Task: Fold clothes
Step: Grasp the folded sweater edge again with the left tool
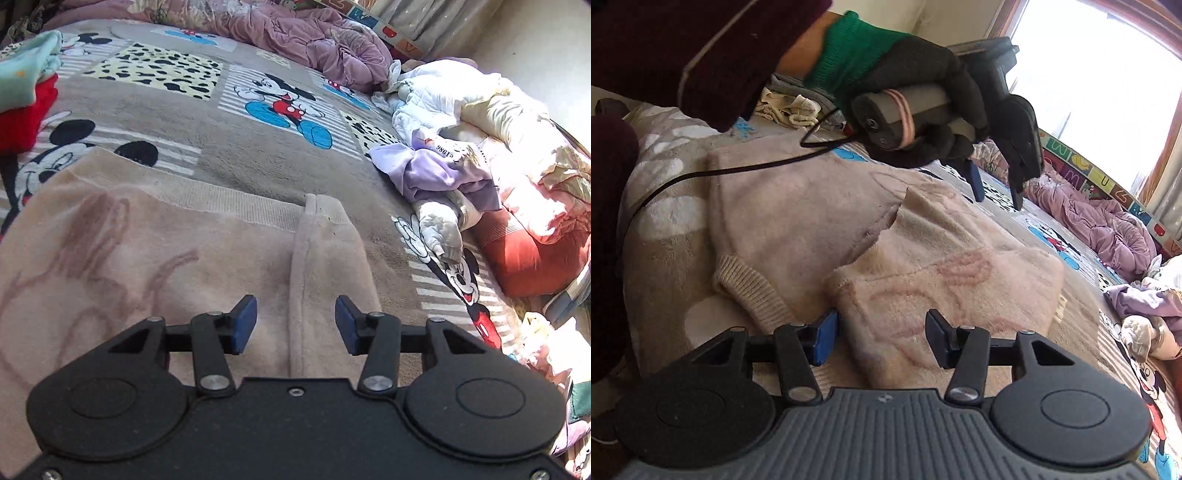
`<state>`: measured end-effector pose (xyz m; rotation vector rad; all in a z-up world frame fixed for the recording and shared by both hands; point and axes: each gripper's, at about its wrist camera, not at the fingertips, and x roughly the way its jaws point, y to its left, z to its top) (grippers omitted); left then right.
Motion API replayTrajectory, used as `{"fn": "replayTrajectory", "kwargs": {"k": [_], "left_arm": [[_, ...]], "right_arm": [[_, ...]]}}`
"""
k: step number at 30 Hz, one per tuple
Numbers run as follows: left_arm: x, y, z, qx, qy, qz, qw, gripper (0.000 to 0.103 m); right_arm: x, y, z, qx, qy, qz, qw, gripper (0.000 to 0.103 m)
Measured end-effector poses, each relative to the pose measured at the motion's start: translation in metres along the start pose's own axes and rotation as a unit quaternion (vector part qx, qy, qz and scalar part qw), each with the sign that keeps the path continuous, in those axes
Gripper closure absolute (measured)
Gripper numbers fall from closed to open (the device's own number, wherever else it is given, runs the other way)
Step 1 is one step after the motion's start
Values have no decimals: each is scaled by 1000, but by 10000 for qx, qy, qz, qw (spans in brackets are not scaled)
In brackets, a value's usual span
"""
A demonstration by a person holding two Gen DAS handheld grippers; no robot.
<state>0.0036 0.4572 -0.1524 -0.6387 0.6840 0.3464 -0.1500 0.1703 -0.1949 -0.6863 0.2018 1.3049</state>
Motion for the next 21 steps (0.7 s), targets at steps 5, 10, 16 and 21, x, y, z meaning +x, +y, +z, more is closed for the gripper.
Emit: {"fn": "replayTrajectory", "kwargs": {"k": [5, 10, 16, 21], "left_arm": [[55, -6, 10, -163, 372, -95, 9991, 73], [45, -10, 0, -42, -3, -104, 9999, 96], [42, 8, -4, -324, 142, 226, 9991, 95], [49, 8, -1, -95, 195, 341, 9992, 88]], "right_arm": [[9, -7, 1, 207, 94, 181, 9996, 50], [11, -29, -4, 933, 90, 699, 9931, 75], [2, -43, -10, 1347, -77, 1257, 9828, 91], [-4, -50, -14, 1560, -301, 1334, 9782, 91]]}}
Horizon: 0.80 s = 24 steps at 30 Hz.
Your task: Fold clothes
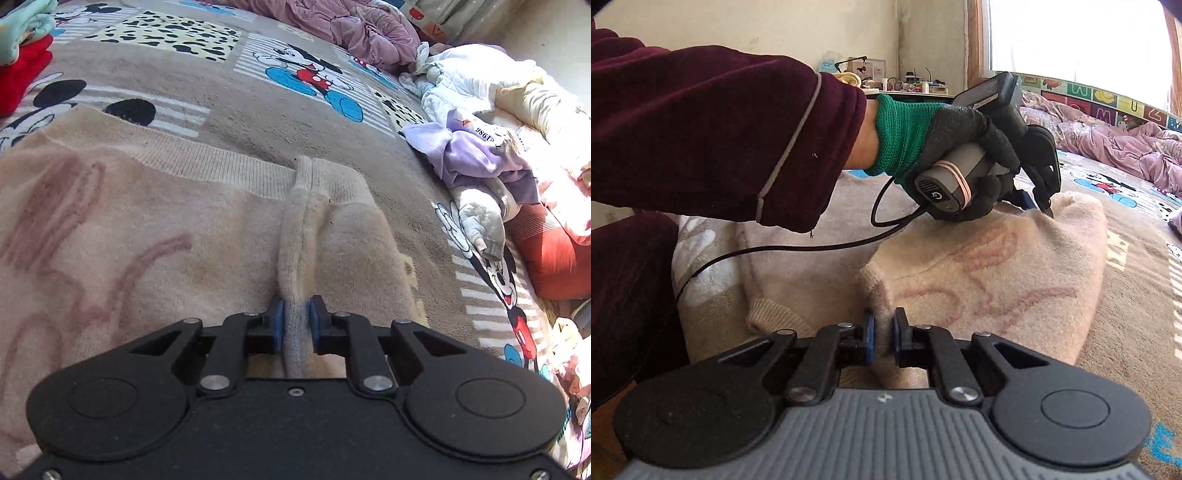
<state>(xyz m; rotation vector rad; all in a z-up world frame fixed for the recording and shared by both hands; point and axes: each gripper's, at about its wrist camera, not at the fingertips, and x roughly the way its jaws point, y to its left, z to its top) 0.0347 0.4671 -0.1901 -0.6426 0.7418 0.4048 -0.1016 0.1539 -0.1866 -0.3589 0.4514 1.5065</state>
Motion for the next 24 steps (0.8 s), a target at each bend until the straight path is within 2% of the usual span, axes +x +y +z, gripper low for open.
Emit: {"fn": "replayTrajectory", "kwargs": {"k": [1, 3, 5, 6, 11, 13, 16, 18, 21, 22, 24], "left_arm": [[-8, 2, 0, -56, -60, -10, 10000, 88], [-23, 6, -1, -164, -182, -30, 9997, 79], [-51, 9, -6, -25, -402, -1, 9992, 59], [-68, 14, -11, -11, -496, 5, 9988, 57], [-147, 41, -50, -49, -827, 119, 9965, 57], [-172, 53, -81, -272, -835, 39, 9961, 56], [-190, 69, -127, -789, -813, -13, 9936, 54], [-185, 80, -147, -1181, -732, -2, 9903, 54], [-172, 94, -157, -1851, -609, -421, 9799, 54], [-170, 95, -157, -1961, -723, -572, 9762, 54], [-163, 95, -153, -2022, -795, -494, 9749, 54]], "right_arm": [[-1, -1, 0, 22, -39, 15, 10000, 91], [-3, -3, -1, 73, -80, 47, 9999, 91], [-1, -4, -1, 76, -61, 52, 9999, 91], [0, -4, -2, 56, -36, 34, 10000, 91], [-5, -2, -3, 50, -95, -17, 9999, 91], [-7, -2, -4, 79, -169, -55, 9998, 91], [-5, 1, -7, 49, -145, -144, 9998, 91], [-2, 4, -10, 53, -125, -186, 9997, 91], [-3, 2, -12, 272, -206, -175, 9993, 91], [-4, 1, -13, 384, -240, -160, 9988, 91], [-6, -6, -15, 673, -313, -102, 9972, 91]]}}
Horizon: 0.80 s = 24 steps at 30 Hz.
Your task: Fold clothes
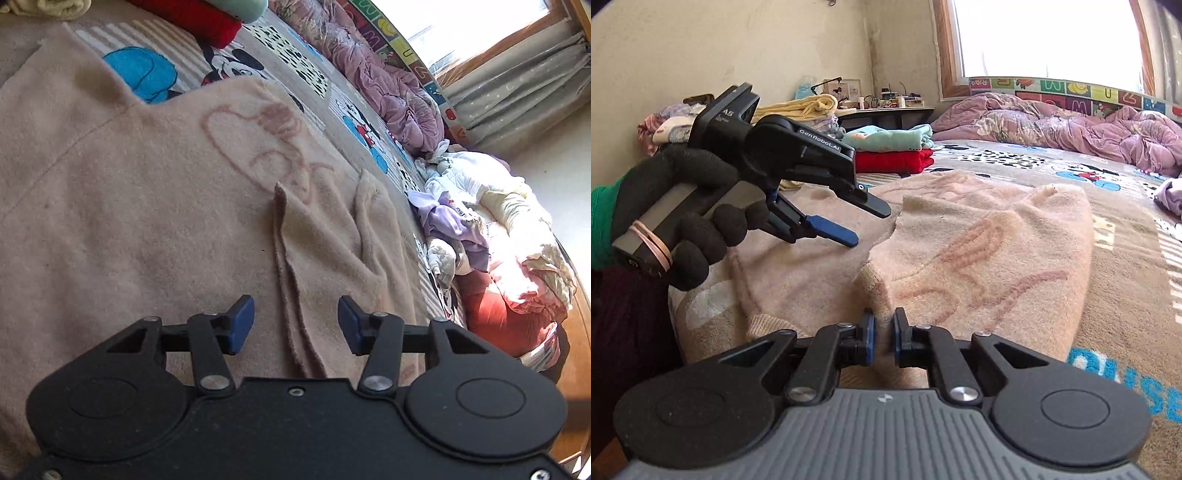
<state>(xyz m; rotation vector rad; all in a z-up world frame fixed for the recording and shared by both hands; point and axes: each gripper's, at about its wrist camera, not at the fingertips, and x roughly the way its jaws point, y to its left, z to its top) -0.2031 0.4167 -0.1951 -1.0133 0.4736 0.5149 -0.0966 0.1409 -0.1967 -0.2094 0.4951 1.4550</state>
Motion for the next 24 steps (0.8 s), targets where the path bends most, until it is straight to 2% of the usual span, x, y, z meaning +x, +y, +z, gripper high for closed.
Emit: {"fn": "replayTrajectory", "kwargs": {"k": [6, 7, 8, 9, 10, 12, 15, 16, 17, 18, 20, 21, 23, 24], "left_arm": [[21, 4, 7, -593, -200, -396, 9973, 56], [24, 1, 6, -522, -175, -413, 9976, 59], [26, -2, 6, -451, -150, -430, 9979, 80], [29, -6, 6, -375, -124, -438, 9983, 94], [30, -11, 5, -207, -96, -251, 9994, 101], [14, -24, 5, 189, -394, -223, 9988, 101], [-8, -27, 9, 341, -726, -248, 9965, 101], [-1, -23, 10, 403, -610, -32, 9973, 101], [11, -15, 10, 334, -434, 224, 9983, 101], [19, -4, 9, 232, -292, 313, 9988, 101], [23, 7, 7, 100, -145, 183, 9997, 98], [20, 10, 6, -13, -140, 79, 9999, 94], [15, 14, 4, -188, -119, -111, 9997, 74], [13, 15, 2, -247, -105, -195, 9994, 72]], "right_arm": [[0, 5, -5, -142, -8, -122, 9998, 91], [0, 8, -6, -259, 2, -176, 9995, 91], [0, 11, -6, -383, 14, -235, 9990, 91], [0, 15, -6, -532, 20, -298, 9981, 91], [1, 20, -5, -694, 9, -356, 9969, 91], [1, 28, -5, -1018, -14, -472, 9937, 91], [5, 40, -8, -1499, 187, -538, 9871, 91], [7, 45, -9, -1658, 277, -548, 9842, 91], [9, 49, -10, -1816, 367, -559, 9811, 84], [10, 53, -12, -1980, 424, -582, 9776, 78], [8, 55, -13, -2058, 423, -565, 9761, 76], [7, 54, -12, -2024, 431, -525, 9769, 76], [0, 48, -8, -1766, 377, -367, 9829, 74], [-5, 44, -6, -1574, 318, -255, 9867, 68]]}}
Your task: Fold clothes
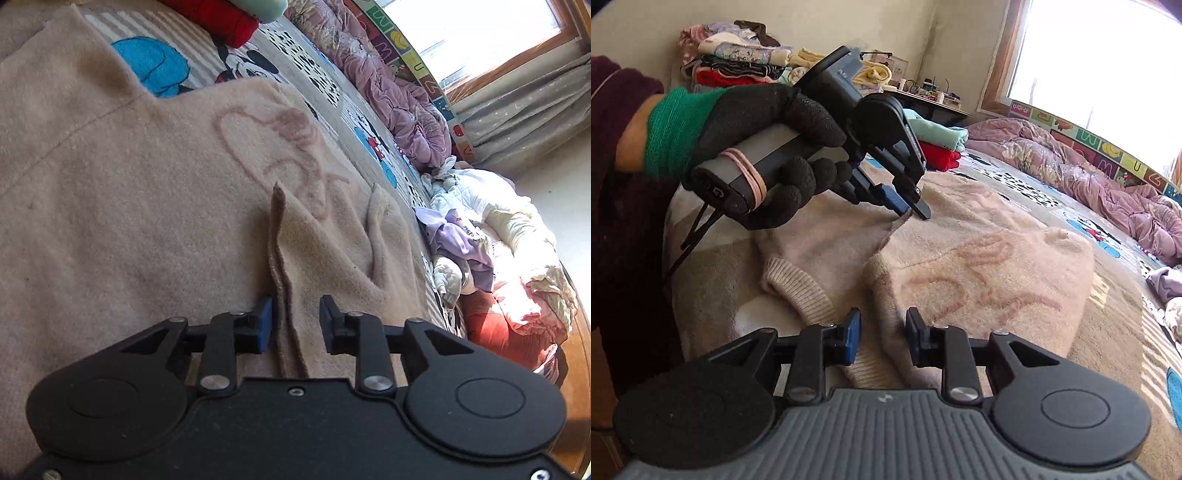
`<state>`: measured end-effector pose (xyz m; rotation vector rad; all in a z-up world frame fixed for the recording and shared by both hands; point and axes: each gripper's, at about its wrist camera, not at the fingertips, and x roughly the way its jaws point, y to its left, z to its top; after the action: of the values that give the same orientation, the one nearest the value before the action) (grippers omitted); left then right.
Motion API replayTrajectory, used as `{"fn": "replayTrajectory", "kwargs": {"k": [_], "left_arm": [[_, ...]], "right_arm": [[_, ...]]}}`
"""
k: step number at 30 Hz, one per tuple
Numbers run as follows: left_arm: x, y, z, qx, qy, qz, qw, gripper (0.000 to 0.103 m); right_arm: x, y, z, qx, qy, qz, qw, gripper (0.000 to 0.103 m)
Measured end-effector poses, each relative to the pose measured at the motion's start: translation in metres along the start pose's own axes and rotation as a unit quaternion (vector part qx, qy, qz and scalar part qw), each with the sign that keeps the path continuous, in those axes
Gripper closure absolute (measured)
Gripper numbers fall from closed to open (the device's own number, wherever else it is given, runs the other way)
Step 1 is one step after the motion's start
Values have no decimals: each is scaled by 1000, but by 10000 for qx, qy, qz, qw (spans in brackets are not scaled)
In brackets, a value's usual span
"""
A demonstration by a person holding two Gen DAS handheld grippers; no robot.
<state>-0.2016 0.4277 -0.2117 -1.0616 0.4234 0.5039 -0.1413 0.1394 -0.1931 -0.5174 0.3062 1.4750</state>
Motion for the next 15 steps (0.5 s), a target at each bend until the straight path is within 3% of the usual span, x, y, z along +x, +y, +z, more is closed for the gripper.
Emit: {"fn": "replayTrajectory", "kwargs": {"k": [4, 6, 8, 10, 15], "left_arm": [[-1, -9, -7, 163, -31, -7, 9999, 64], [3, -12, -8, 275, -63, 100, 9996, 68], [6, -15, -7, 360, -104, 248, 9990, 98], [5, -17, -7, 401, -156, 268, 9987, 99], [-5, -26, -5, 554, -219, 56, 9982, 100]], "right_arm": [[-17, -14, -2, 478, -472, -279, 9973, 52], [-12, -23, -7, 745, -249, -157, 9968, 44], [-7, -21, -14, 682, 69, 147, 9975, 43], [-12, -13, -16, 425, 133, 209, 9988, 43], [-40, -30, -21, 793, -212, 32, 9966, 45]]}}
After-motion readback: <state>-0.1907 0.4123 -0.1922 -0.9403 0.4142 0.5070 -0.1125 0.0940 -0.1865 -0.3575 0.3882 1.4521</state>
